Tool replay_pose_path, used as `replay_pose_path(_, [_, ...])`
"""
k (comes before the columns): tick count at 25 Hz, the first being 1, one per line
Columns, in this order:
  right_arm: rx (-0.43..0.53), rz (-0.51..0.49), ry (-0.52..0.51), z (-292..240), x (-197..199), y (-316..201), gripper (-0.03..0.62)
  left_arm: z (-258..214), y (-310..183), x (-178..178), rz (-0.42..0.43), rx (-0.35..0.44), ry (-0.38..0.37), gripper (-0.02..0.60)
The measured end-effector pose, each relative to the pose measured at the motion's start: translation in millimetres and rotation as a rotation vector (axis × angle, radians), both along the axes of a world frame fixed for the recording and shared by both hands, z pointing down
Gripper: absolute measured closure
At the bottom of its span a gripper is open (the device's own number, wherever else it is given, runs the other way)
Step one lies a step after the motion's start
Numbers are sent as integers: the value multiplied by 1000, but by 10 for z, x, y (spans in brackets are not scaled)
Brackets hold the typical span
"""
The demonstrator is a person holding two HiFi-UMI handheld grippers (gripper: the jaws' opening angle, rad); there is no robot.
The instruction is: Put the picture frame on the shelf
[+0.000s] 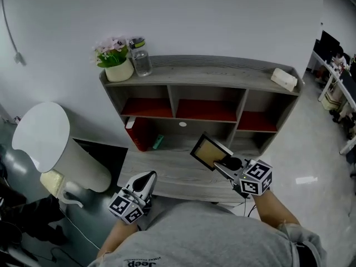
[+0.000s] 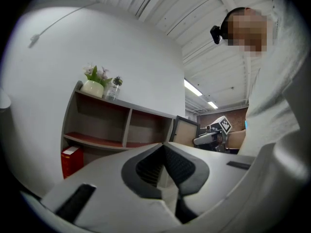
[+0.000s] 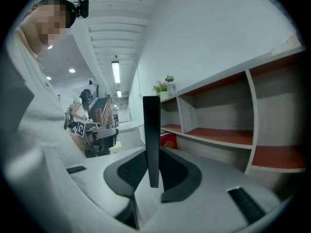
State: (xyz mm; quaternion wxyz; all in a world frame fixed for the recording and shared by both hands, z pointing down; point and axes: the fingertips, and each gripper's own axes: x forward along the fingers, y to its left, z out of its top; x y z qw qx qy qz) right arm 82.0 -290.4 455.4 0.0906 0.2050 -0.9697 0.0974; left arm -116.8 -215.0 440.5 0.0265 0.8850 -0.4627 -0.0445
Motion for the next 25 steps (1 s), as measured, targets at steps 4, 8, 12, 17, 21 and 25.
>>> replay_pose_path(4, [-5,-10,-9,2,137,-337,517,-8,-338,172,-4,-4,-3,572])
replay_pose_path(8, [-23,-13,-24,52,175,-575,517,38,-564,275,6,-13,-4,572])
replay_pose_path(12, [-67,-10,-54,94,155,-732,517,104,-732,297,26,-25,-3,572])
replay_pose_path(17, [-155,21,-126,135,17,-939,517,190,-948,136,62,-32,11,572])
replay_pose_path(21, [-229,76,-212,150,-158,-1115,517,258,-1176,-95,122,-44,8,572])
replay_pose_path(25, [-331,154,-331,158,-270,-1246,517,274,-1377,-274,200,-60,-10,572])
